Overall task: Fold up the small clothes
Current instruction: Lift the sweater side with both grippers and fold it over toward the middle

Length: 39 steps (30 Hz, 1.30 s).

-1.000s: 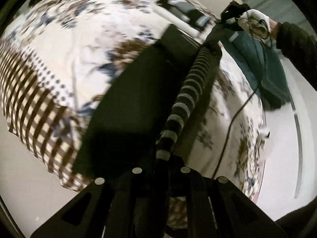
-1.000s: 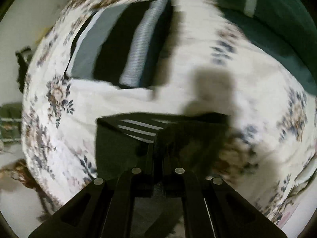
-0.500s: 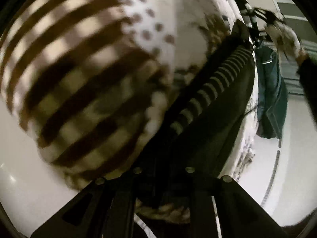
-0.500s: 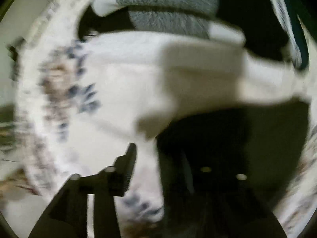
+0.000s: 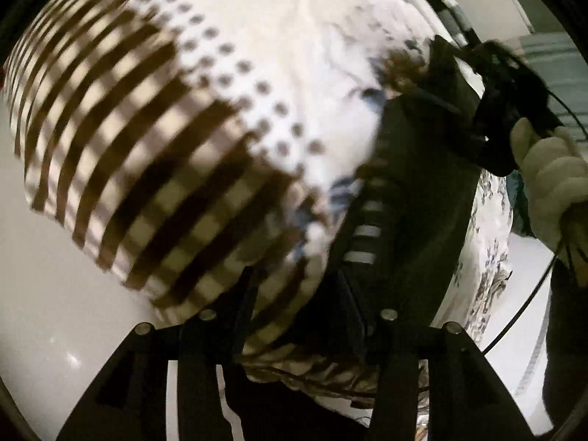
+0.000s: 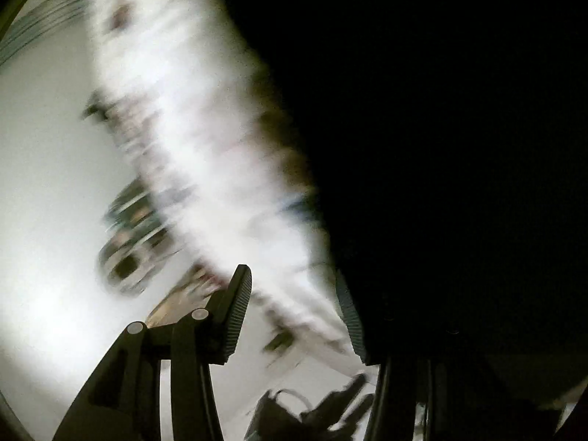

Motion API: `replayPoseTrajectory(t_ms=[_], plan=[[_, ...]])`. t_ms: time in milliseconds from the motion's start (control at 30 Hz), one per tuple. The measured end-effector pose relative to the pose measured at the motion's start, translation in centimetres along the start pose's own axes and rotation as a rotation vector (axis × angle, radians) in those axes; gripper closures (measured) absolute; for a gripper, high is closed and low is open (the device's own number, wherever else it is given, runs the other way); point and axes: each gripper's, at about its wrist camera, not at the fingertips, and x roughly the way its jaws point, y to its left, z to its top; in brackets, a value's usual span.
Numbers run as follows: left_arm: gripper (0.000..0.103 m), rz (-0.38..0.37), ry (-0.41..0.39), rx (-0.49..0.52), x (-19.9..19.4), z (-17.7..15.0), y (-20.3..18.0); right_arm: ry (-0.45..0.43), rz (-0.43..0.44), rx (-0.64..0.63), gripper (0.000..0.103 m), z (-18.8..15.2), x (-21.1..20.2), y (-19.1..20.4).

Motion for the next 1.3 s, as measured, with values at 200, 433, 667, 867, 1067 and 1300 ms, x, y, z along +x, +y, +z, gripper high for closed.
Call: replayPoseTrajectory(t_ms=[200, 433, 667, 867, 1067, 1300], plan=[[0.061, 0.06, 0.027, 0.098, 3.0, -0.1, -2.5, -0.247, -0.449, -0.207, 0.052, -6.7, -10.0, -4.2], [0.093, 0.185, -0.018, 0.192, 4.3, -1.8, -4.0, -0.163, -0.463, 0.072, 0.052, -16.1, -11.2, -18.9], [0.098, 0.098, -0.08, 0.185, 0.8, -3.1, -5.0, -0.294, -0.48, -0.012, 0.095, -20.9, -8.8, -19.8], [0.098, 0.012, -0.061, 0.218, -1.5, -4.2, -5.7, -0.361, -0.53, -0.112, 0.097, -24.6, -11.4, -17.9], [0.097, 0.067, 0.094, 0.132, 4.6, -4.0, -2.7, -0.255, -0.539, -0.037, 0.097, -22.3, -9.1, -21.4], [0.072, 0.048, 0.116, 0.151, 2.3, -3.4, -3.1, -0.261, -0.37, 0.007, 0.048, -21.4, -12.2, -22.8]])
